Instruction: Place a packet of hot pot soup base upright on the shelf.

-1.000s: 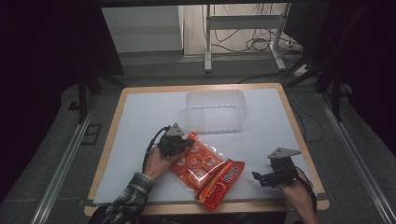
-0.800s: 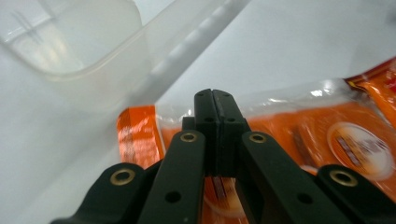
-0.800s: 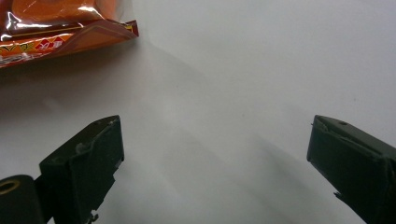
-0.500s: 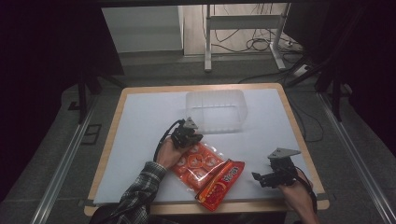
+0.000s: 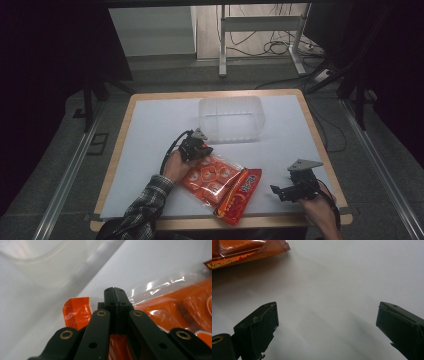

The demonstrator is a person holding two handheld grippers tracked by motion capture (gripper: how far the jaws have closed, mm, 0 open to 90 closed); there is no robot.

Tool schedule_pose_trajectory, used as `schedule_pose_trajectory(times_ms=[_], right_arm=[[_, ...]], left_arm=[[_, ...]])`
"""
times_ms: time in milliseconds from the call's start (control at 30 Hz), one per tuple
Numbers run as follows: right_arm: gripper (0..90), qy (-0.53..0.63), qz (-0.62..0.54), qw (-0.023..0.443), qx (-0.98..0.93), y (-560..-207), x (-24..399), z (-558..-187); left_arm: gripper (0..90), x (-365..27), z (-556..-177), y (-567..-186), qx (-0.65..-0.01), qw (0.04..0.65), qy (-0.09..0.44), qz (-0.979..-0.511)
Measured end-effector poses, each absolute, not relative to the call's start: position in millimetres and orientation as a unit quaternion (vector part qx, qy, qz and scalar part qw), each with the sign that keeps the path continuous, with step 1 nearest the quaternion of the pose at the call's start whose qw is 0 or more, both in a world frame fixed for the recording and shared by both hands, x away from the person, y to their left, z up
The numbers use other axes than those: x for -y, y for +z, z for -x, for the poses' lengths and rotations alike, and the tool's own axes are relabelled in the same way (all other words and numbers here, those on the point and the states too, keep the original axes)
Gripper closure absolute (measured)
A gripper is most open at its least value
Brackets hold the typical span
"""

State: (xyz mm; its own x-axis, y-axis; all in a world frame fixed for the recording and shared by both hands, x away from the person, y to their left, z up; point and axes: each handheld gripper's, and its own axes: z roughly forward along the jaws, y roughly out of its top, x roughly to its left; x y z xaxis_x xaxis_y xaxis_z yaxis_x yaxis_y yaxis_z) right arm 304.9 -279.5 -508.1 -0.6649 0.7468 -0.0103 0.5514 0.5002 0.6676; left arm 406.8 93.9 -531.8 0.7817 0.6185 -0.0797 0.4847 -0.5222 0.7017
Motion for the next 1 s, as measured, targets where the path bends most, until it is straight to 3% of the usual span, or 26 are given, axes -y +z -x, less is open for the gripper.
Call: schedule_pose_trajectory(times_ms=[1000], right_arm=[[3.8,0.334,-0.398,0.164,-0.839,-502,289,-302]], left_arm=[[90.0,-149,-334,-537,-0.369,0.374,0.082,-0.847]])
